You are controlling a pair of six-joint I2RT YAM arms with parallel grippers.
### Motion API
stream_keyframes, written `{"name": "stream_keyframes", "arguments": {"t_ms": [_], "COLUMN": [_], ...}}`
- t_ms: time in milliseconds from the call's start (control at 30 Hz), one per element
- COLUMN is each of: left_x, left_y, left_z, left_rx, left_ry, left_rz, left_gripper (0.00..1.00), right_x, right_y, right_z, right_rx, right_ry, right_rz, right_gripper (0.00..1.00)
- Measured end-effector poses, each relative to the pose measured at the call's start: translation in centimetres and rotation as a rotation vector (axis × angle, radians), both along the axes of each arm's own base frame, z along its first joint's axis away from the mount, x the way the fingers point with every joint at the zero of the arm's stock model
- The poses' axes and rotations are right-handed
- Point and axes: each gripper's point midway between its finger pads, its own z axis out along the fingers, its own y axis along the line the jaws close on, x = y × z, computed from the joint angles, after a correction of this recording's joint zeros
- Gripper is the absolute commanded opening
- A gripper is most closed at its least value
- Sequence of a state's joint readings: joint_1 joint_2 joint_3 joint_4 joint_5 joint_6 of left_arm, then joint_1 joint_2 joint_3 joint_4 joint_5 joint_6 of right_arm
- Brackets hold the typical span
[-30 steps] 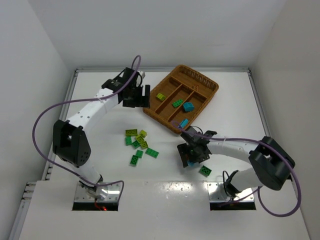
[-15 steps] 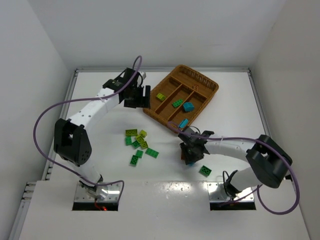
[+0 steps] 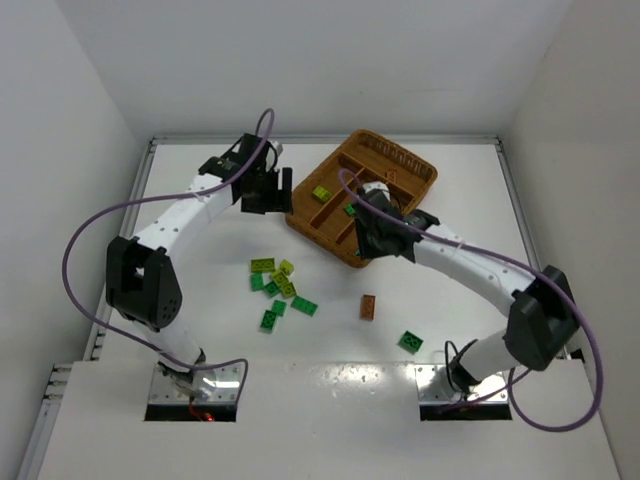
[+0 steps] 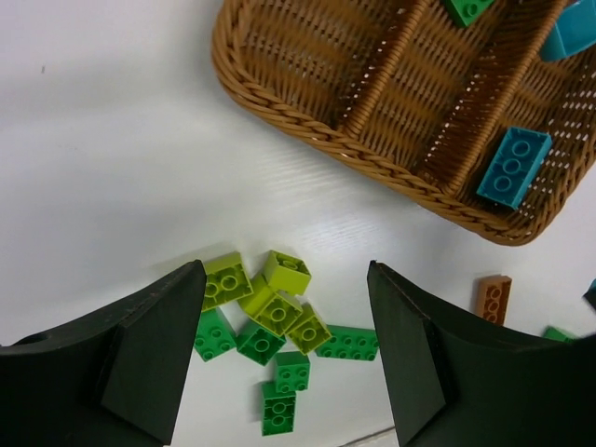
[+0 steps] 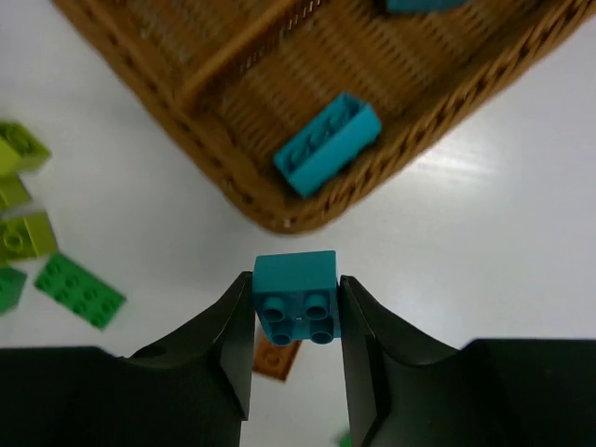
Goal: Sort the legos into containers by color
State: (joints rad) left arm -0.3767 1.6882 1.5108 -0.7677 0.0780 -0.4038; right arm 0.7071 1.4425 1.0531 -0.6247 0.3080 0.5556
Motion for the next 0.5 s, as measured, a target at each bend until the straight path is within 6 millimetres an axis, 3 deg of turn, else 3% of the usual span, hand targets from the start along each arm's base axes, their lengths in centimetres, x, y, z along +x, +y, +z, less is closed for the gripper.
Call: {"name": "stream_keyframes", "arguments": {"t_ms": [100,233,367,400,433,500], "left_x": [0.2,0.3,0.5,0.5,0.6,0.6], "left_y": [0.8,1.8,2.9,3.1,3.3,3.5], "left_z": [-0.3,-0.7,-0.8,-0.8,-0.7,-0.6], "left_rx": [0.004,0.008,0.005,0.005,0.004,0.001], "left_ry": [0.003,0.012,0.018,0.018,0.016,0.013], "left_rz": [0.021,0.041,0.067,0.072,0.075,0.078], "left_gripper": [0.76,0.76,0.76,0.76,0.76,0.76], "right_x": [3.7,8.0,11.0,11.5,11.8,12.1], "right_y": [0.4,1.1,1.1,1.0,0.8,0.3], "right_z": [0.9,0.6,-1.1,-1.6,-2.2,-2.8], "right_rx": [0.005,0.003,-0.014,-0.019,-0.025,-0.034], "right_ry": [-0.031,-0.045,-0.032,-0.026,-0.017,-0.003], "right_rz": [-0.039,-0.072,-0.097,-0.101,-0.106,-0.118], "right_gripper": [0.23,0.23,0.48,0.52,0.63,0.71]}}
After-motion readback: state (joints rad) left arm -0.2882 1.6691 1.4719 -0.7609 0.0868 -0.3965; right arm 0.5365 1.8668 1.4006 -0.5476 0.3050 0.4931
